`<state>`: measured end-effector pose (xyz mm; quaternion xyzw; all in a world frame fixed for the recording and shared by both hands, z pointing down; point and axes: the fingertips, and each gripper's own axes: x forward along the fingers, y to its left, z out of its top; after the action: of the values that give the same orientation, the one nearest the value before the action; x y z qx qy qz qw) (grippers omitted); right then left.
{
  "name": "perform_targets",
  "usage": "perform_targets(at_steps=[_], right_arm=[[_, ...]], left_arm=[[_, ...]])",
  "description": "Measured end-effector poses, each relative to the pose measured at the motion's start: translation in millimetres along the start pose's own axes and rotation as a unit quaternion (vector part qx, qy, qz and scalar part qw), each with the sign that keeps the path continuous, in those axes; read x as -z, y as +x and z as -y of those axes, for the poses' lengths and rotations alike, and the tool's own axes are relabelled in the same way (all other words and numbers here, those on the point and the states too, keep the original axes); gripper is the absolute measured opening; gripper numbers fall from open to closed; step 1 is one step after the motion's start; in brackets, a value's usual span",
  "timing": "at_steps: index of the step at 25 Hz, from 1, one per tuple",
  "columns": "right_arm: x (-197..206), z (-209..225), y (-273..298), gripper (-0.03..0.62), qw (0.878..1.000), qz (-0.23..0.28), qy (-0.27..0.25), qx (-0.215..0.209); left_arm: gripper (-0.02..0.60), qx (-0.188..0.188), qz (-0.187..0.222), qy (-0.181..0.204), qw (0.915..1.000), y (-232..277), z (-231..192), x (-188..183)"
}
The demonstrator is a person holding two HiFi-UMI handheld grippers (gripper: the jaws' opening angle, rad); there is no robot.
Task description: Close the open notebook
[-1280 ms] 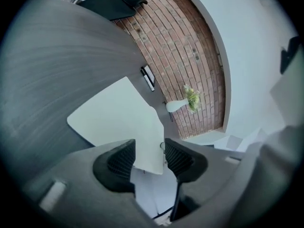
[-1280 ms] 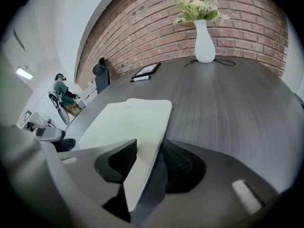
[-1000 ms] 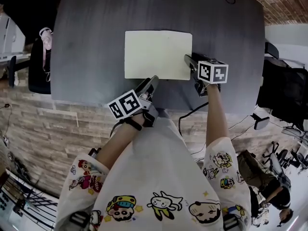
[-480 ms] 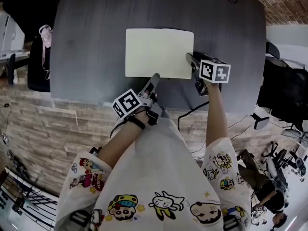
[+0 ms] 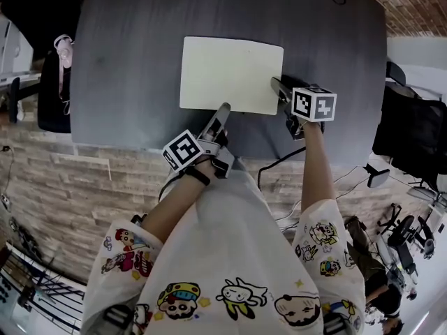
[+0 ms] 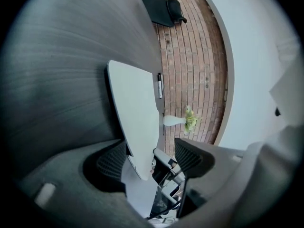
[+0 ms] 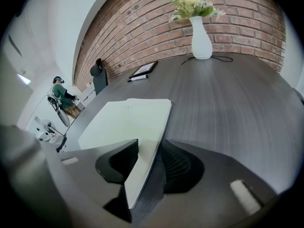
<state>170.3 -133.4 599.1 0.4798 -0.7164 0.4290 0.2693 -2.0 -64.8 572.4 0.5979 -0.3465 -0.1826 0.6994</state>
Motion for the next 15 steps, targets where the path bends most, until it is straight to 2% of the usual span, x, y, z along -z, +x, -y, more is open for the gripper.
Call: perform_targets(at_steps=[9,15], right_arm=[[-1,0,-1,0.169,1.000,-0.013,-0.018,-0.003],[-1,0,-1,0.169,1.000,-0.016,-0.022,-0.002]], left_arm=[[0.325,-0.003,0.015,0.042,0.9990,-14,0,-26],[0.325,-0.014,0.027,0.098,0.9947,-26,-1,-43]])
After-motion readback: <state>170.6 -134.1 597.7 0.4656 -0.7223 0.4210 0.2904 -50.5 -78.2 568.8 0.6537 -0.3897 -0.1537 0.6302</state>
